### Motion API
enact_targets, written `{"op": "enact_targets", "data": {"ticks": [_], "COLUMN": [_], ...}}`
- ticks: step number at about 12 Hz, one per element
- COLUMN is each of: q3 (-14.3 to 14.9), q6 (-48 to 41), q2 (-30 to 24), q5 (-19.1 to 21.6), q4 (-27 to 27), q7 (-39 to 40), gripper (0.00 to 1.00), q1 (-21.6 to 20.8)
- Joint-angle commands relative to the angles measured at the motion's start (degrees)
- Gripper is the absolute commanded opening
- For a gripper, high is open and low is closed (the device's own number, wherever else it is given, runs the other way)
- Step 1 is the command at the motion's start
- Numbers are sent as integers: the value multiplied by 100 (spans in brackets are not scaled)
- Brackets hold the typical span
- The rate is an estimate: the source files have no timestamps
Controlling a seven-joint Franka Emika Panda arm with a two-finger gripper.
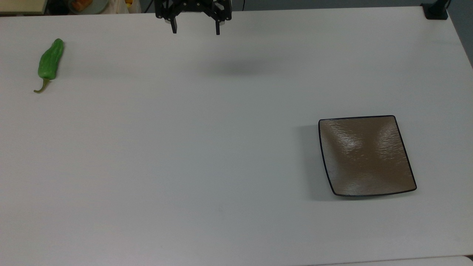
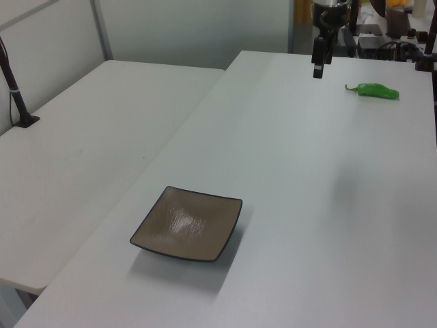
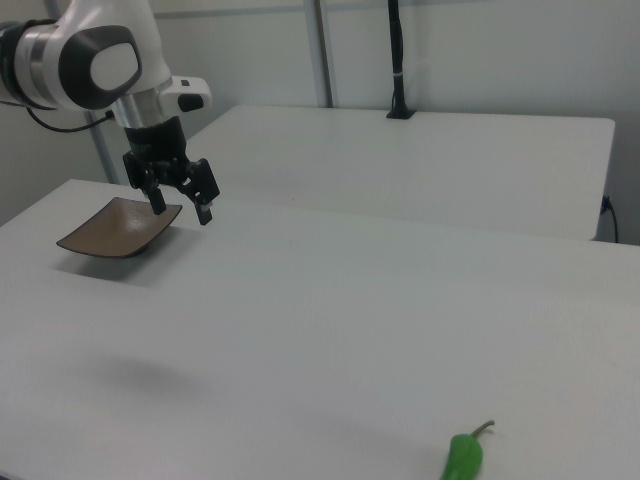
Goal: Chili peppers are placed on a ceramic plate
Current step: 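Move the open gripper over to the green chili pepper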
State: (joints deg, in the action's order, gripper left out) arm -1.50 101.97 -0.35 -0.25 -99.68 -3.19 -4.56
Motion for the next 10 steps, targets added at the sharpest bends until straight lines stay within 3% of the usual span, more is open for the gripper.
{"op": "enact_targets", "data": {"ticks": [1,10], "q3": [36,80], "q6": [7,86], "q2": [-54,-18], "q5": [-236,-396], "q4": [-78,-104], "q7": [143,161], "gripper": [100,100], "q1": [16,34]}}
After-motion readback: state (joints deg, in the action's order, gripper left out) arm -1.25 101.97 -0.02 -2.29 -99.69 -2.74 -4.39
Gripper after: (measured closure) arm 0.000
